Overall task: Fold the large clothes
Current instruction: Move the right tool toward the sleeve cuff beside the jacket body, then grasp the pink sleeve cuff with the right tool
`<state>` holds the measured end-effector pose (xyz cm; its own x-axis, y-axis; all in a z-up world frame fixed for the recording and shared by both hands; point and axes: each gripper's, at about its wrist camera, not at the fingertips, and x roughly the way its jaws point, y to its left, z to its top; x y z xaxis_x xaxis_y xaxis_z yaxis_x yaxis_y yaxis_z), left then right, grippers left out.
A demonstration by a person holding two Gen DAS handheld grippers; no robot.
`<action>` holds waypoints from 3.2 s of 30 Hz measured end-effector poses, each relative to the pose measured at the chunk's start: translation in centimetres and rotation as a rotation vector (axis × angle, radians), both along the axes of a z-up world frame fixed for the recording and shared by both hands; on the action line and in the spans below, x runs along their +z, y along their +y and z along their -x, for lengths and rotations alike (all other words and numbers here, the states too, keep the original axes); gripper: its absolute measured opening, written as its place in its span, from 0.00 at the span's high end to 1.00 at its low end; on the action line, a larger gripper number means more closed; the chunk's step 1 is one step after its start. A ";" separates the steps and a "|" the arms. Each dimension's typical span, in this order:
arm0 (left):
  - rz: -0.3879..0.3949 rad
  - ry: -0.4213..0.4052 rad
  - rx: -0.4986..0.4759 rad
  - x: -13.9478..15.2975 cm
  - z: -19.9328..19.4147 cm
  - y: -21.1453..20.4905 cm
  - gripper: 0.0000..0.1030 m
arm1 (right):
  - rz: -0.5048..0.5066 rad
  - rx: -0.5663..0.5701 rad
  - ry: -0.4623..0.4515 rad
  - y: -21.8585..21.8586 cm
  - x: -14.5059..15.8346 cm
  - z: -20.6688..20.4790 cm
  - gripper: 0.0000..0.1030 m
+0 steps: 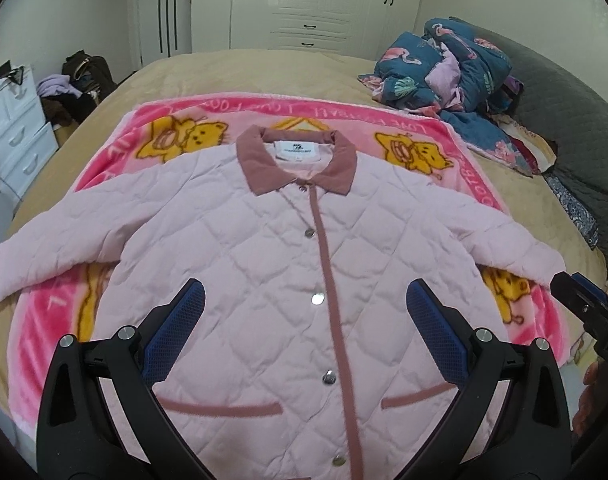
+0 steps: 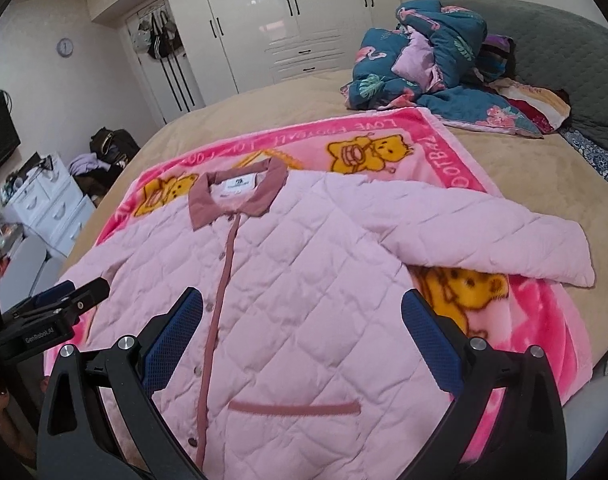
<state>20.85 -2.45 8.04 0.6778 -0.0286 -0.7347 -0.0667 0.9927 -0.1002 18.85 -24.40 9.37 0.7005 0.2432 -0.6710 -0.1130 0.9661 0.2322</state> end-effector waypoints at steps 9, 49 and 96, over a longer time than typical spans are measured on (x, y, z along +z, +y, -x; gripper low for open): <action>0.017 0.002 -0.027 0.6 -3.2 -1.4 0.08 | -0.009 -0.075 -0.019 -2.6 1.0 -2.7 0.04; -0.031 0.185 -0.145 -9.0 -14.8 -10.4 0.08 | -0.201 -0.584 0.172 -18.8 -11.9 -11.0 0.04; -0.064 0.109 -0.031 -4.0 -15.2 -4.3 0.08 | -0.417 -0.675 -0.152 -32.3 -8.4 -12.0 0.83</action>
<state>36.05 -6.74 4.01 0.5935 0.0016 -0.8048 -0.0433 0.9986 -0.0300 30.86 -56.67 1.01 0.8620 -0.0562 -0.5038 0.4047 0.6746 0.6173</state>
